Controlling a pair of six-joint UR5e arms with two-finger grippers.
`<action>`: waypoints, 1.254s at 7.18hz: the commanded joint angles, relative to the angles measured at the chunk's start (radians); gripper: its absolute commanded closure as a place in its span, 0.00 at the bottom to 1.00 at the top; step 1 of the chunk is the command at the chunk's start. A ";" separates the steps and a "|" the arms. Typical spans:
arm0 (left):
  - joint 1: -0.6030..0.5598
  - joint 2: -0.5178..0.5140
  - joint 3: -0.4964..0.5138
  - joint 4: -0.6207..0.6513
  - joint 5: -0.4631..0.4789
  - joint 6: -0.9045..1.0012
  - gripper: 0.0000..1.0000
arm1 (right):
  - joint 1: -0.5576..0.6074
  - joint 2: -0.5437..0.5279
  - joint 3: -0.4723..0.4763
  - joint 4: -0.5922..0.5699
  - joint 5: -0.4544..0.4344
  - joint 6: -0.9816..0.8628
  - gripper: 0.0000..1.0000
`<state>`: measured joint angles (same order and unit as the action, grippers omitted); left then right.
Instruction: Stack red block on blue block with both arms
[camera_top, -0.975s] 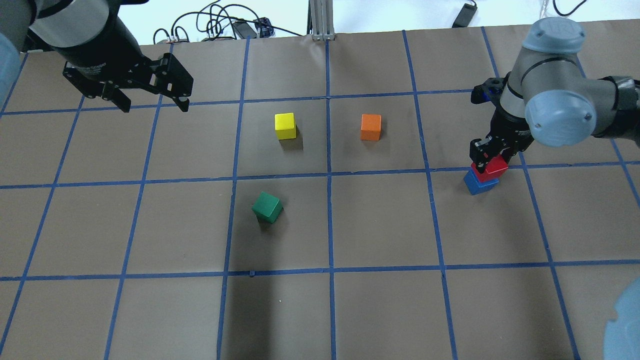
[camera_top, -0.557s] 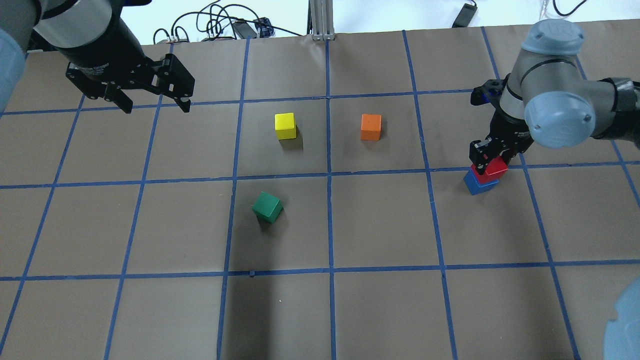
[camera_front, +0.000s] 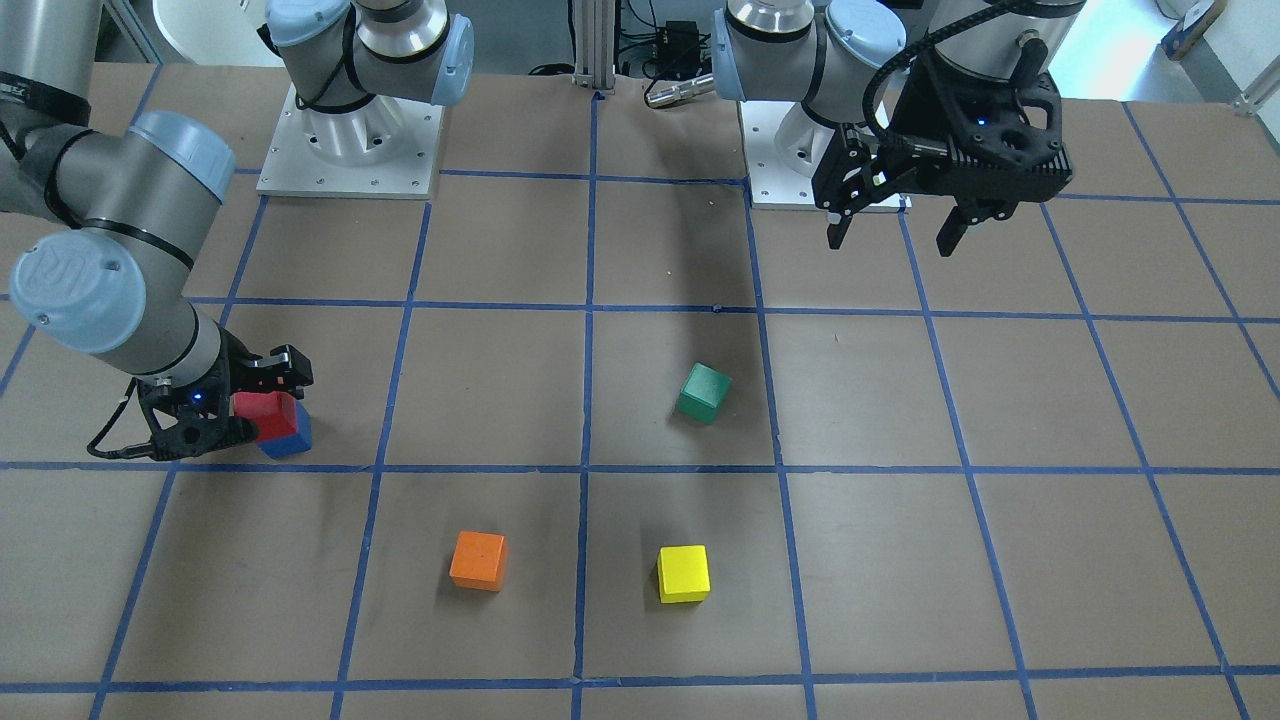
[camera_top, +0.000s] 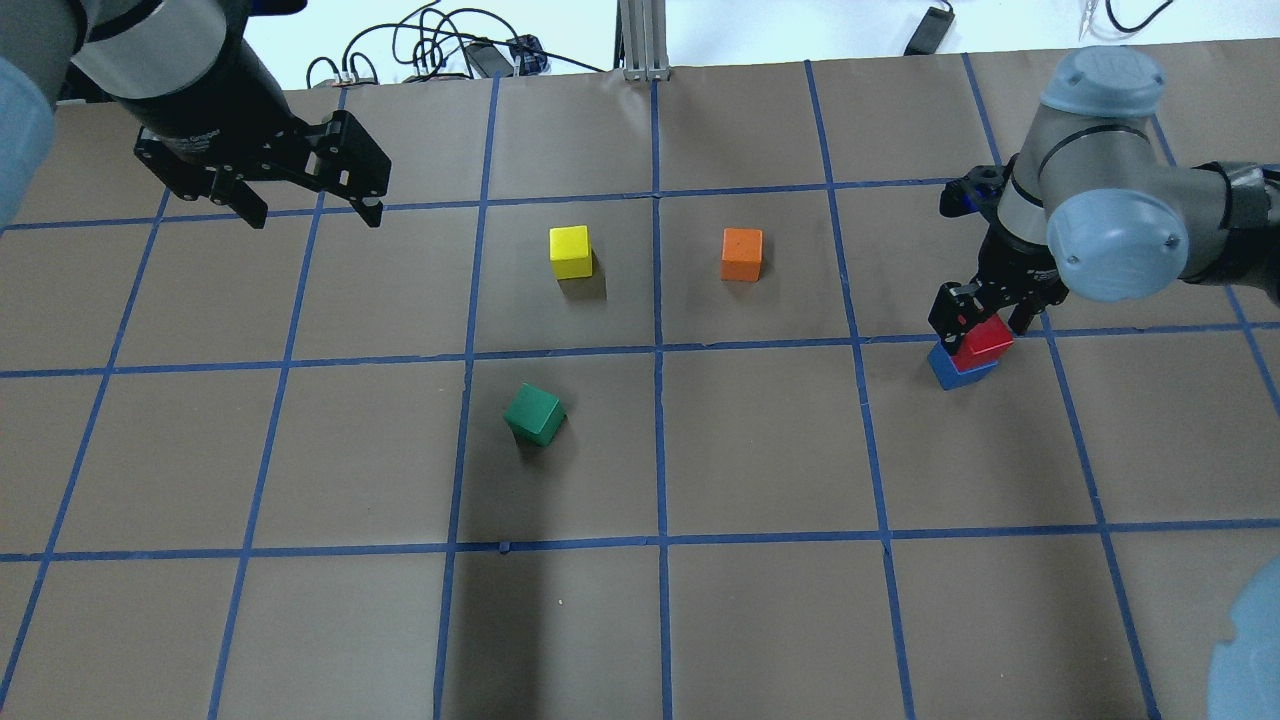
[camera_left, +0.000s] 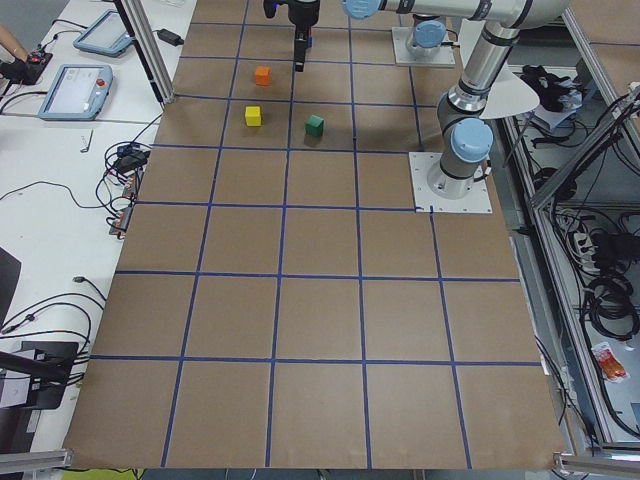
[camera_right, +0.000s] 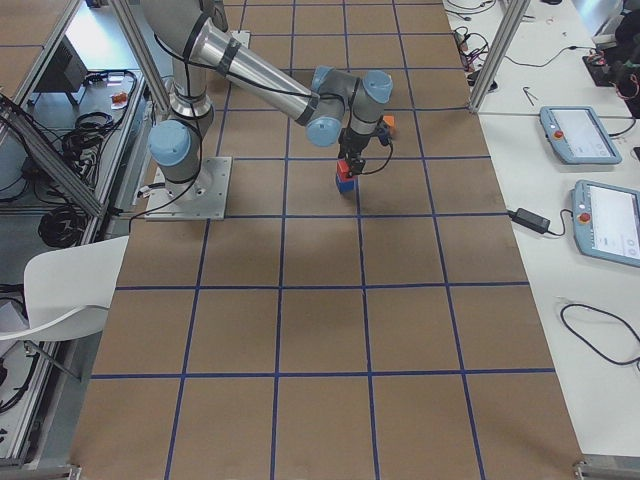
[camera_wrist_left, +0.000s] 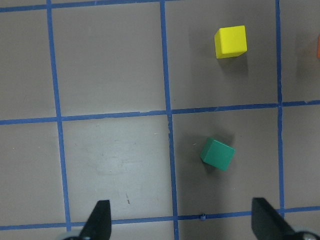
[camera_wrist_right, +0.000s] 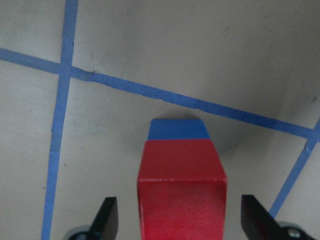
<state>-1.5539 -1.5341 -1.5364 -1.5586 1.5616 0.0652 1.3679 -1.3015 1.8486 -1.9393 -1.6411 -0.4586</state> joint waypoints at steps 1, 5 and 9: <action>0.000 0.003 -0.002 0.000 0.000 0.004 0.00 | 0.000 -0.024 -0.032 0.011 0.004 0.024 0.00; 0.000 0.003 -0.002 0.000 0.000 0.004 0.00 | 0.006 -0.090 -0.228 0.276 0.001 0.111 0.00; 0.000 0.003 0.001 0.000 0.000 0.004 0.00 | 0.191 -0.154 -0.400 0.486 0.017 0.397 0.00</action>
<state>-1.5539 -1.5313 -1.5369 -1.5585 1.5616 0.0690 1.4805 -1.4475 1.4937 -1.4993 -1.6305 -0.1586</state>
